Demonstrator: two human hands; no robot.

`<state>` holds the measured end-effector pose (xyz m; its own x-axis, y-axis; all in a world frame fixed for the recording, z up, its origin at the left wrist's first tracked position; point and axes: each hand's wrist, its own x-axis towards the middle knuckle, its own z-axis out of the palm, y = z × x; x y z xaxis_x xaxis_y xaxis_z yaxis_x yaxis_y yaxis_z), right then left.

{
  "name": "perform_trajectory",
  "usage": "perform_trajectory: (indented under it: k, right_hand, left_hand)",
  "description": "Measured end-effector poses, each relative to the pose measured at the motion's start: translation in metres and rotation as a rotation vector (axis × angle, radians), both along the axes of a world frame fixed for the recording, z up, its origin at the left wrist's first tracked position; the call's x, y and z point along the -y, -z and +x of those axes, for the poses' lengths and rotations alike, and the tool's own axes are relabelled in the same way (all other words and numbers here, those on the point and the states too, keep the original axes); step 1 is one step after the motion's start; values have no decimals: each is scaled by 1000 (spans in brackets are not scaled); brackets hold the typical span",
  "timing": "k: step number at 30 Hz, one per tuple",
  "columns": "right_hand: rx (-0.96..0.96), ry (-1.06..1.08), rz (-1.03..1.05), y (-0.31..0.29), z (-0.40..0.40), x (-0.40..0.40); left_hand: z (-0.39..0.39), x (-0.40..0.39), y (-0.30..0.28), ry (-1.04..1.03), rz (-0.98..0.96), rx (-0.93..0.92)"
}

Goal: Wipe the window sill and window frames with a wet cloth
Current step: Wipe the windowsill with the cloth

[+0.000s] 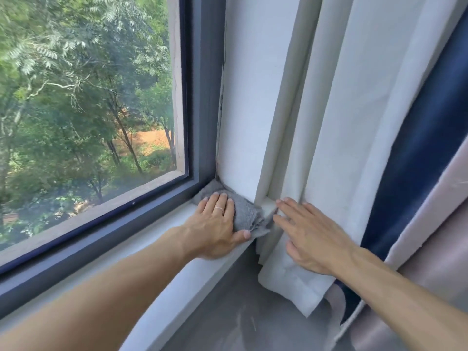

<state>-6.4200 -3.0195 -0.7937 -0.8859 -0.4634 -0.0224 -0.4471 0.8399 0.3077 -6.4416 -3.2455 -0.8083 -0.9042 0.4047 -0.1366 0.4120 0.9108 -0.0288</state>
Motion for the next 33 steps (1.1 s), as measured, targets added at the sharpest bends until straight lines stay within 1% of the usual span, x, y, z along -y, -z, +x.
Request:
perform_trajectory:
  k: [2,5,7,9,12,14,16,20,24,26,29,31,33]
  right_hand:
    - [26,-2,-1,-1,2,-7]
    - [33,-4,21,-3,-1,-12]
    - [41,32,26,-3,-5,-15]
    - [56,58,7,-3,-7,-19]
    - [62,66,-17,-4,-5,-28]
    - [56,73,-28,-6,-2,-37]
    - [46,78,-50,-5,-2,-45]
    - [30,103,-92,-1,-3,-52]
    - [46,89,-149,0,-4,-50]
    - [51,75,-166,-3,-3,-48]
    - [67,66,-166,-4,-3,-43]
    - [66,59,-180,-4,-3,-41]
    - [87,43,-192,-4,0,-41]
  left_hand:
    - [19,12,-5,84,-60,46]
    - [18,11,-11,92,-89,56]
    - [10,-2,-9,104,-76,16]
    - [16,-11,-6,175,-105,-12]
    - [42,-11,3,342,-235,-58]
    - [36,-19,1,381,-311,-140]
    - [13,-40,-1,358,-348,-189]
    - [-6,-85,4,297,-390,-171]
    - [20,-63,2,294,-346,-128]
    - [31,-49,-2,294,-372,-115]
    - [16,-64,0,257,-413,-132]
    - [6,-81,3,225,-389,-153]
    - [7,-81,4,238,-356,-160]
